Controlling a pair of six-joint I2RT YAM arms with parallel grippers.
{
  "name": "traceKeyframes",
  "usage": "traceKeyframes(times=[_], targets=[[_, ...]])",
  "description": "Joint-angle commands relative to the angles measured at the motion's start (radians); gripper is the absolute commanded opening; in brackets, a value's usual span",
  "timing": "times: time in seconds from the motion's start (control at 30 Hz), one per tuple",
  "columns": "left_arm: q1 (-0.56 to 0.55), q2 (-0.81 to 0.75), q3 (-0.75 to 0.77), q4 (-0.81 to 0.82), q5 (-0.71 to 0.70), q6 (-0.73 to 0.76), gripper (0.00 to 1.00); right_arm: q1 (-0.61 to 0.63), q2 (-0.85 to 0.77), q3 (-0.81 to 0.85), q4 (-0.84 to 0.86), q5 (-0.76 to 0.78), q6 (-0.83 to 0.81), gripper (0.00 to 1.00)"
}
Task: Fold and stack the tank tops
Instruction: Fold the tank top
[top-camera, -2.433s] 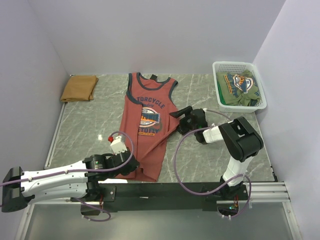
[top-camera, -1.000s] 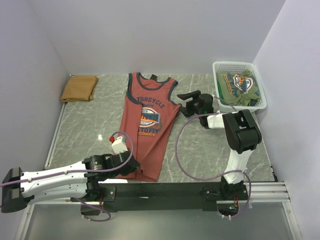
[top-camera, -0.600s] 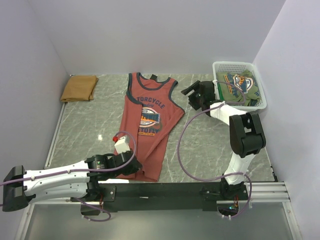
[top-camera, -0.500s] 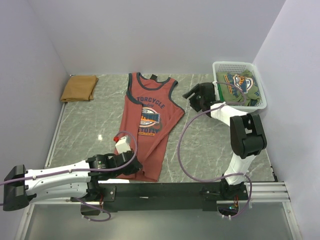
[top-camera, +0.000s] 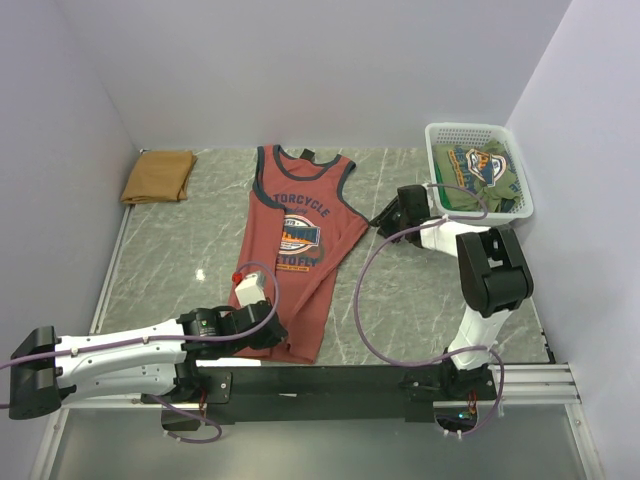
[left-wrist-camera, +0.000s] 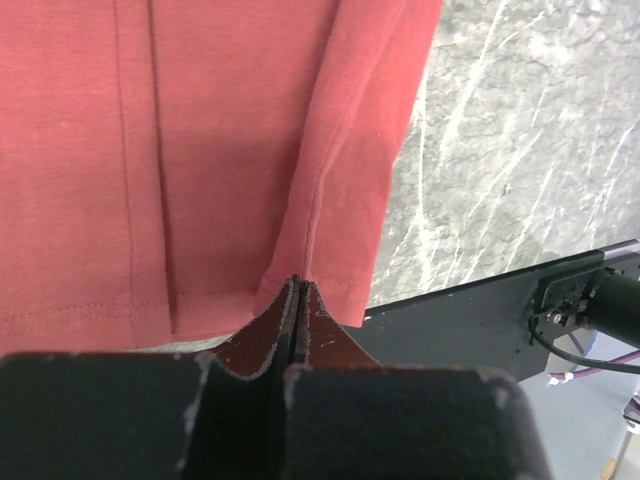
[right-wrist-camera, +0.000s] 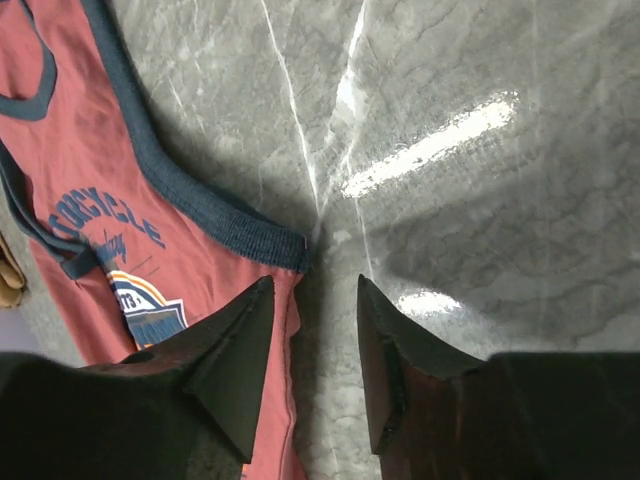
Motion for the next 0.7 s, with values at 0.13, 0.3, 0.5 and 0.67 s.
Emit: traceKeyframes(times=[0.13, 0.3, 0.5, 0.67], targets=[[0.002, 0.008, 0.043, 0.033, 0.006, 0.020, 0.01, 0.014, 0.049, 0.028, 0.066, -0.030, 0.021, 0.48], [0.004, 0.008, 0.045, 0.029, 0.003, 0.023, 0.01, 0.026, 0.083, 0.054, 0.064, -0.028, 0.033, 0.45], [0.002, -0.002, 0.037, 0.038, 0.009, 0.020, 0.00, 0.039, 0.098, 0.058, 0.073, -0.016, 0.048, 0.44], [0.004, 0.008, 0.042, 0.045, 0.017, 0.027, 0.01, 0.043, 0.113, 0.069, 0.078, 0.001, 0.065, 0.32]])
